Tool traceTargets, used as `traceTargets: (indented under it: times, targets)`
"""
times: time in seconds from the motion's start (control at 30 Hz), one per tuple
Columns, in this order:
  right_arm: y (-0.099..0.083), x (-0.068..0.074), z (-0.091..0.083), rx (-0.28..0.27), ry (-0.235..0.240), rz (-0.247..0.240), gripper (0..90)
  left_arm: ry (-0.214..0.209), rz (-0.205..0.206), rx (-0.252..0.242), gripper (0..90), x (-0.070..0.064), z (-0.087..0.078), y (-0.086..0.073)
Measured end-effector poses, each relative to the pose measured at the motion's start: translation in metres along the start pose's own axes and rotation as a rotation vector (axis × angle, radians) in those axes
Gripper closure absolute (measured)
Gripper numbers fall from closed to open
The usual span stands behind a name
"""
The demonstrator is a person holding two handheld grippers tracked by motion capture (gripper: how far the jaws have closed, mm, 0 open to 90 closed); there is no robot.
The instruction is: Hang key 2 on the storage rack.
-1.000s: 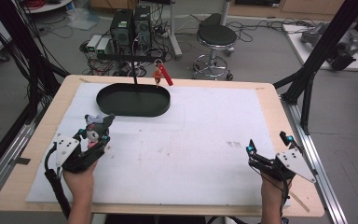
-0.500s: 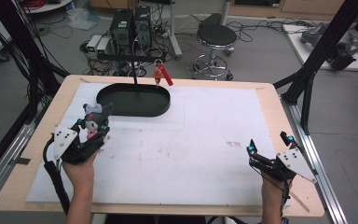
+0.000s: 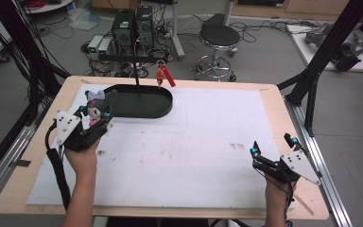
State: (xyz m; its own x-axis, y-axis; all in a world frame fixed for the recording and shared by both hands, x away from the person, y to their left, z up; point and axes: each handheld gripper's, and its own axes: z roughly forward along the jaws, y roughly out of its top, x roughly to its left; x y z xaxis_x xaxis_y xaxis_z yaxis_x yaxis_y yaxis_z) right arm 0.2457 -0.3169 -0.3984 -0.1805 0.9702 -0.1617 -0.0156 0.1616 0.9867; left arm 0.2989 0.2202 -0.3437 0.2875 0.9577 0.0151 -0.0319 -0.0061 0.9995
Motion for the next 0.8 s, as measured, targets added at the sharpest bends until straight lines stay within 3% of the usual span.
traceTargets:
  times: [0.8]
  targets:
    - [-0.003,-0.002,0.000,0.010,-0.014,0.003,1.3,0.031,0.033,0.001,42.2,0.009,0.044,0.026]
